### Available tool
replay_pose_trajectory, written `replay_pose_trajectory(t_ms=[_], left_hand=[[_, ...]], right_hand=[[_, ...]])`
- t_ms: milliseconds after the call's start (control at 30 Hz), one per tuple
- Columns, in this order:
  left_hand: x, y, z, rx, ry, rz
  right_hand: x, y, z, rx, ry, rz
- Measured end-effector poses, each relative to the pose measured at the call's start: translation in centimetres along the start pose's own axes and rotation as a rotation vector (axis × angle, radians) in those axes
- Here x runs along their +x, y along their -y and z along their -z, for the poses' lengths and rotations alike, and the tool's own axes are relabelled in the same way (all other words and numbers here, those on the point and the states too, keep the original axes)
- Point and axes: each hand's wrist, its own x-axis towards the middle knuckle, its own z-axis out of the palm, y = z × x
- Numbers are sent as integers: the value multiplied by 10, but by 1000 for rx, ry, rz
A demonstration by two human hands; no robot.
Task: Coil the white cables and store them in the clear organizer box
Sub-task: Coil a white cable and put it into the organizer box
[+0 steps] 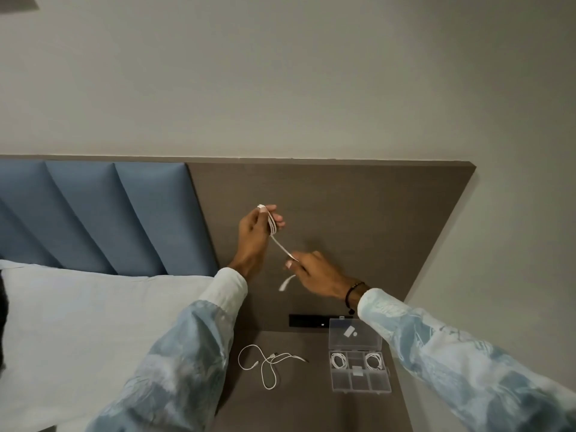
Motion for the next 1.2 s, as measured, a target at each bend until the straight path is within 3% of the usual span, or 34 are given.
replay_pose_trajectory(t_ms=[67,100,200,300,433,533,667,733,800,900,967,1033,1200], left_hand=[[-5,13,11,535,137,-227],[-8,19,17,727,234,-261],[-16,26,24,823,466,-68],[-23,20,29,597,602,212],[-25,-8,24,-139,676,507],[-17,-20,13,-478,561,487],[-1,-16,4,-612,240,378],[2,-4,2,-462,106,286],[-3,11,4,-119,66,121],[-11,32,12,327,131,-103],[-12,38,18,557,200,-155],[-16,39,24,644,321,-98],[-22,31,29,493,461,226]], right_hand=[[3,6,10,-51,-17,30],[6,8,18,-89,-41,49],[13,6,48,-163,-113,82],[16,-7,74,-189,-181,89],[14,-15,65,-40,-231,47],[7,-14,37,26,-212,-10],[-1,-5,10,43,-51,-41],[-1,6,3,29,35,-34],[4,16,4,-28,120,-21],[11,21,15,-95,160,-17],[14,21,27,-130,101,8],[17,20,40,-136,14,15],[22,14,56,29,-100,6]])
